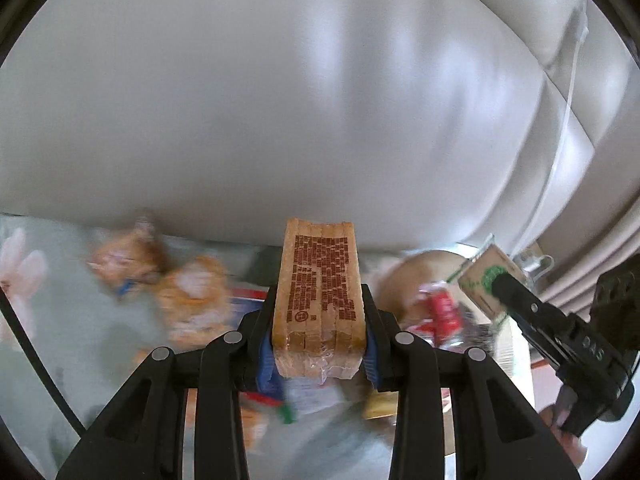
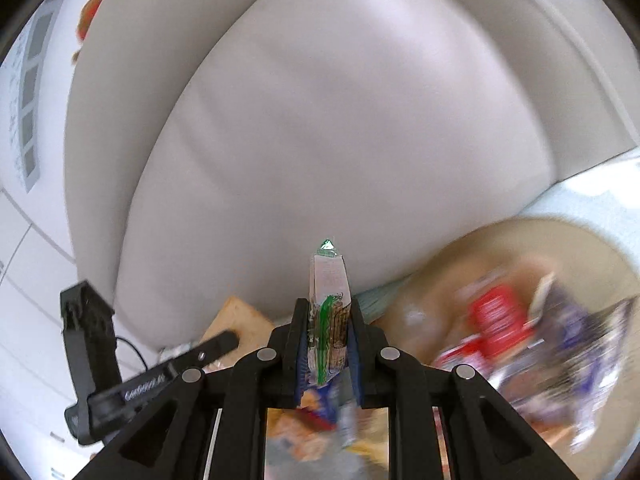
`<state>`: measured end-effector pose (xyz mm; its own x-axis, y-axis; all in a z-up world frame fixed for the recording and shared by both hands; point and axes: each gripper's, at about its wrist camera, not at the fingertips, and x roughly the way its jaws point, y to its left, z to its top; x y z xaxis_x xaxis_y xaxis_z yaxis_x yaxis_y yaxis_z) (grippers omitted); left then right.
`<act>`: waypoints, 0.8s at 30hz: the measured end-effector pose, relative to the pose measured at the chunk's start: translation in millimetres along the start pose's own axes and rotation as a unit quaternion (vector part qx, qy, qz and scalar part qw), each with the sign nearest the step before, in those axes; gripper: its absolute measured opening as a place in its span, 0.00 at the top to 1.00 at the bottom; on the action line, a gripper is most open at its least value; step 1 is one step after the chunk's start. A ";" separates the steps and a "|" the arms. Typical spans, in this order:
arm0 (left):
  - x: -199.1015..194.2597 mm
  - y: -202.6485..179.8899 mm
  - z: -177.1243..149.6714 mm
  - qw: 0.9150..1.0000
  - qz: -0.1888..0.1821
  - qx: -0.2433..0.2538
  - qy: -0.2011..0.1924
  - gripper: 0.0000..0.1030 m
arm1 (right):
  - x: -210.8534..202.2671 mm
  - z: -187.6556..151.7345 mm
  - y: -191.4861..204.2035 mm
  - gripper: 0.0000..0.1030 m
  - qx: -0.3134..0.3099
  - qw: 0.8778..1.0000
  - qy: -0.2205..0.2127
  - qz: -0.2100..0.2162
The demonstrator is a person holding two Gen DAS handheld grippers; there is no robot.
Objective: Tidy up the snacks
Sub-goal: 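Open right tool over the plate to drop the green pack while left tool drops the loaf, then move both open tools back to the remaining snack pile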
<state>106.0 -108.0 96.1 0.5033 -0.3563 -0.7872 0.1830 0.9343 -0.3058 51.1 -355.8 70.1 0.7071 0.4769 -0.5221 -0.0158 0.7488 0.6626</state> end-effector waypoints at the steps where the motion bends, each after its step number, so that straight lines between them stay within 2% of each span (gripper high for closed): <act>1: 6.4 -10.2 -0.2 1.000 -0.007 0.004 0.003 0.69 | -5.3 4.2 -8.2 0.84 0.003 1.000 -0.002 -0.005; 7: 38.4 -52.9 -5.8 0.999 -0.040 0.022 0.025 0.69 | -26.1 20.2 -55.6 0.84 0.018 0.999 -0.007 -0.042; 13: 67.9 -74.5 -9.6 0.995 -0.074 0.033 0.060 0.68 | -24.5 14.2 -74.5 0.84 0.021 0.997 0.008 -0.069; 14: 71.4 -78.1 -10.7 0.994 -0.075 0.039 0.067 0.67 | -24.0 15.1 -75.7 0.79 0.021 0.997 0.008 -0.076; 15: 73.7 -83.1 -12.7 0.994 -0.072 0.047 0.071 0.61 | -24.9 16.4 -78.2 0.60 0.021 0.996 0.009 -0.083; 17: 75.1 -94.3 -14.3 0.993 -0.051 0.078 0.070 0.54 | -23.0 15.6 -77.4 0.31 0.022 0.996 0.010 -0.086; 18: 73.7 -98.5 -15.3 0.993 -0.038 0.093 0.068 0.44 | -24.4 15.8 -77.2 0.30 0.020 0.996 0.008 -0.087; 20: 70.7 -107.6 -17.1 0.990 -0.012 0.128 0.056 0.37 | -25.0 15.1 -73.3 0.30 0.015 0.996 0.006 -0.091; 22: 68.2 -111.1 -17.9 0.989 -0.002 0.138 0.052 0.37 | -24.4 16.3 -71.1 0.30 0.014 0.996 0.009 -0.092; 24: 69.5 -109.2 -17.7 0.989 -0.007 0.133 0.061 0.37 | -21.1 15.0 -65.6 0.30 0.014 0.996 0.012 -0.090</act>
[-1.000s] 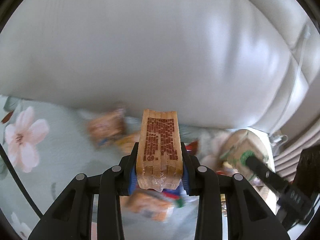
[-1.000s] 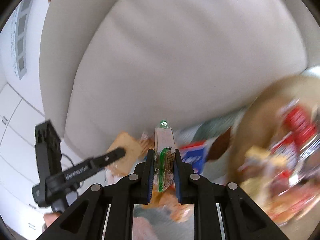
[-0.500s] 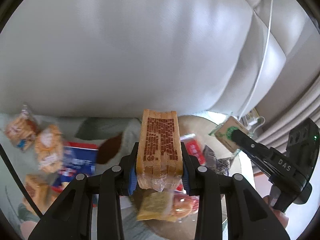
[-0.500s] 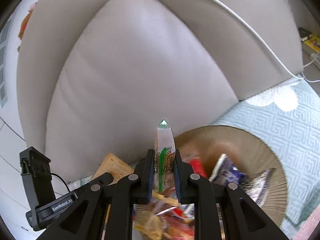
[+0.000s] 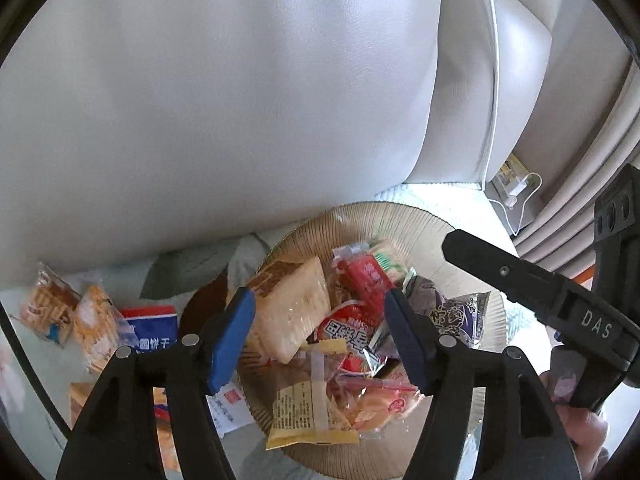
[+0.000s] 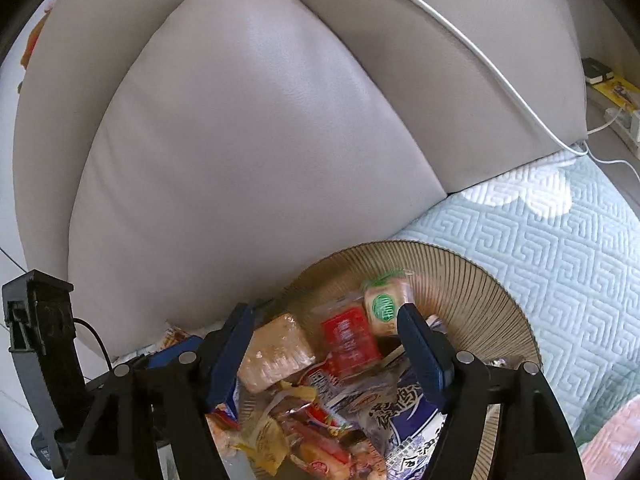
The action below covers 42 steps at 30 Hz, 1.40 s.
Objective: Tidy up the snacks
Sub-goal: 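Move both open tools back to the remaining snack pile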
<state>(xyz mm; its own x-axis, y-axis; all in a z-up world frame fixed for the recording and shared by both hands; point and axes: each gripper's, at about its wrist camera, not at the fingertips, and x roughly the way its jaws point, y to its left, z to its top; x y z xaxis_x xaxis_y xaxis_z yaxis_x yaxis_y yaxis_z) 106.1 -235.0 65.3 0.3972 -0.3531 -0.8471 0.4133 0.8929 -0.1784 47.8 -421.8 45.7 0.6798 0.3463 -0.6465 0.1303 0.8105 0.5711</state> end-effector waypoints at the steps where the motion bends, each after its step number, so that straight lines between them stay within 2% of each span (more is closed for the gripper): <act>1: 1.0 1.3 0.7 1.000 -0.003 -0.004 0.003 0.37 | 1.1 -1.0 2.9 0.30 -0.002 1.000 0.002 0.000; 6: -7.4 16.4 -3.6 1.000 -0.009 -0.024 0.012 0.37 | 12.8 -13.6 20.2 0.30 -0.018 1.000 0.015 0.000; 17: -24.9 57.0 -11.6 0.999 0.007 -0.052 0.009 0.37 | 40.5 -35.4 59.0 0.30 -0.043 0.998 0.042 0.006; 27: -51.8 127.8 -24.4 0.994 0.039 -0.105 0.000 0.37 | 64.7 -53.6 110.2 0.30 -0.078 0.995 0.065 0.007; 30: -61.5 154.0 -33.9 0.988 0.084 -0.128 -0.003 0.37 | 72.1 -60.2 126.0 0.30 -0.083 0.994 0.072 0.012; 33: -69.4 180.0 -46.9 0.984 0.086 -0.155 -0.005 0.37 | 73.4 -67.4 140.8 0.30 -0.084 0.994 0.067 0.017; 36: -74.1 199.3 -62.7 0.979 0.106 -0.173 -0.005 0.37 | 76.3 -78.9 151.9 0.29 -0.077 0.994 0.065 0.032; 42: -70.0 221.4 -105.7 0.975 0.128 -0.181 0.009 0.37 | 98.1 -122.7 172.8 0.29 -0.109 0.987 0.116 0.032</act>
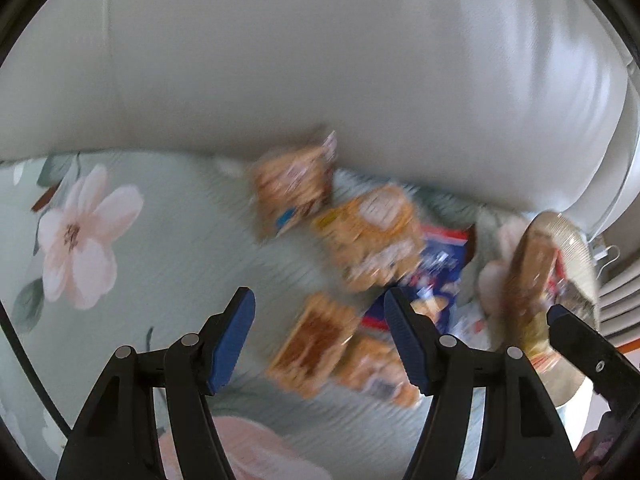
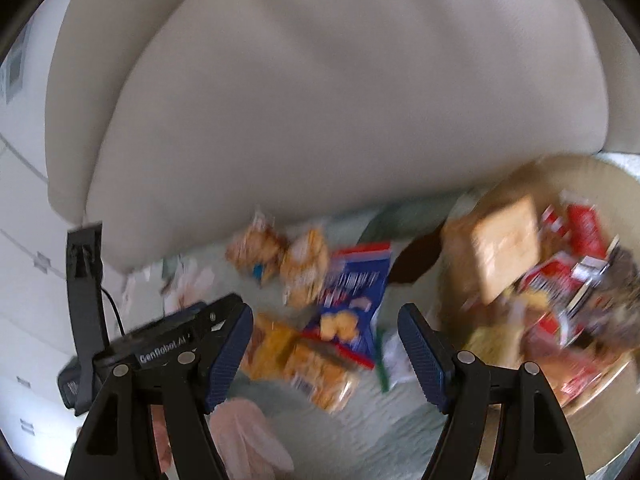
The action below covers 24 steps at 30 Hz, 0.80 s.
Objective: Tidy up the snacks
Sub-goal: 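Move both open tools back to the remaining snack pile, then grasp another bread loaf with left tool while right tool grasps orange rice-cracker pack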
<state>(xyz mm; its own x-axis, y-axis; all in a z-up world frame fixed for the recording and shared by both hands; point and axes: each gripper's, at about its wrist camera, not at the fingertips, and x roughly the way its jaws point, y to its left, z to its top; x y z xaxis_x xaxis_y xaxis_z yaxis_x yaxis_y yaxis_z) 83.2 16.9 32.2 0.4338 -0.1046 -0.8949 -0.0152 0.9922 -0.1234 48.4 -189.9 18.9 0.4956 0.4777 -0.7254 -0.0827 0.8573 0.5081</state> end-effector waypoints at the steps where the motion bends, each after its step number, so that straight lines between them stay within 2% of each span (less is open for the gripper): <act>1: 2.9 2.4 -5.0 1.000 0.003 -0.001 0.003 0.37 | 4.6 -6.1 2.7 0.29 -0.001 1.000 0.004 -0.004; 8: 25.8 19.3 -32.5 0.999 0.033 -0.014 0.019 0.36 | 38.6 -45.6 18.3 0.29 -0.016 0.999 0.040 -0.015; 12: 28.4 30.2 -40.3 0.999 -0.013 -0.041 0.011 0.35 | 50.8 -61.1 18.2 0.29 0.001 0.999 0.052 -0.001; 16: 29.4 30.9 -43.2 0.999 -0.025 -0.036 0.000 0.34 | 67.3 -69.5 21.8 0.29 -0.020 0.997 0.072 -0.028; 20: 30.3 25.7 -47.8 0.999 -0.036 -0.021 -0.014 0.34 | 77.4 -71.8 23.1 0.29 -0.028 0.995 0.090 -0.027; 24: 36.7 14.6 -54.2 0.999 -0.052 -0.006 -0.008 0.33 | 86.3 -73.0 18.2 0.29 -0.033 0.992 0.106 -0.053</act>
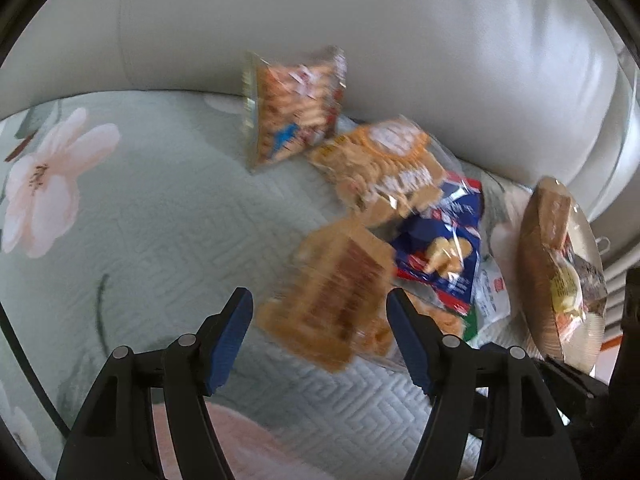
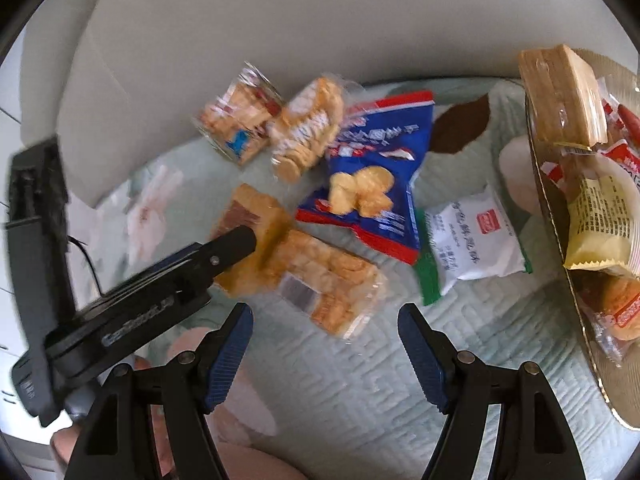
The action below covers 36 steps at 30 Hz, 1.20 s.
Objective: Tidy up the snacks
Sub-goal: 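Grasp another bread loaf with left tool while right tool grasps orange rice-cracker pack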
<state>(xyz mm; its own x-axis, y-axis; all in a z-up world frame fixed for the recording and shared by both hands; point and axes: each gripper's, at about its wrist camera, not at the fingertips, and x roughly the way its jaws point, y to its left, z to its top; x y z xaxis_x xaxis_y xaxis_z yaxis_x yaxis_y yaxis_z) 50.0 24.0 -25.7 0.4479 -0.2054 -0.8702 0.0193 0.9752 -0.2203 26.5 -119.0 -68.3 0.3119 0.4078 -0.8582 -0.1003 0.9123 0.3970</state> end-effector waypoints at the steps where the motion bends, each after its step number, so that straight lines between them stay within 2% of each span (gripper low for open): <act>1: 3.3 -2.8 -2.8 1.000 0.007 0.006 0.004 0.33 | 4.0 1.0 2.7 0.29 -0.010 1.000 0.006 -0.010; 3: 9.8 -5.3 -5.8 1.000 0.015 0.016 0.011 0.33 | 13.1 2.3 14.3 0.29 -0.053 0.998 0.025 -0.037; 5: 11.4 0.3 -4.9 1.000 -0.001 0.004 0.010 0.33 | 21.4 3.1 25.3 0.29 -0.096 0.993 0.038 -0.050; 7: 15.3 14.1 -4.5 0.999 -0.018 -0.025 0.011 0.31 | 29.9 5.0 30.3 0.29 -0.120 0.990 0.046 -0.050; 8: 17.2 20.6 -4.6 0.999 -0.027 -0.040 0.013 0.28 | 33.2 6.8 31.0 0.29 -0.129 0.989 0.047 -0.061; 11: 23.5 43.2 -5.2 0.996 -0.033 -0.077 0.022 0.29 | 43.8 12.9 31.9 0.29 -0.165 0.980 0.045 -0.102; 14: 24.0 41.2 -5.1 0.997 -0.023 -0.066 0.017 0.29 | 57.0 16.8 25.5 0.29 -0.159 0.983 0.065 -0.060; 19: 28.6 27.4 -4.3 0.999 -0.001 -0.043 0.022 0.27 | 63.8 22.5 12.4 0.29 -0.122 0.989 0.073 -0.043; 22: 31.4 18.2 -5.4 0.999 -0.001 -0.045 0.023 0.27 | 65.7 23.4 16.8 0.26 -0.133 0.987 0.074 -0.052; 26: 34.7 21.1 -2.8 0.998 -0.012 -0.057 0.023 0.27 | 87.5 25.5 42.9 0.21 -0.199 0.973 0.064 -0.096; 36: 29.9 37.7 -4.6 0.998 -0.021 -0.059 0.025 0.24 | 94.3 29.9 44.7 0.20 -0.192 0.974 0.066 -0.096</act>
<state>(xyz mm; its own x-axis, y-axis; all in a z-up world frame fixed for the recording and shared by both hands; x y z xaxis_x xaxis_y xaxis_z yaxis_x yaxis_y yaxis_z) 60.0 54.2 -62.0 0.4042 -0.2530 -0.8790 -0.0693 0.9497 -0.3052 79.7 -41.0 -121.7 0.2389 0.2056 -0.9490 -0.4061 0.9089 0.0947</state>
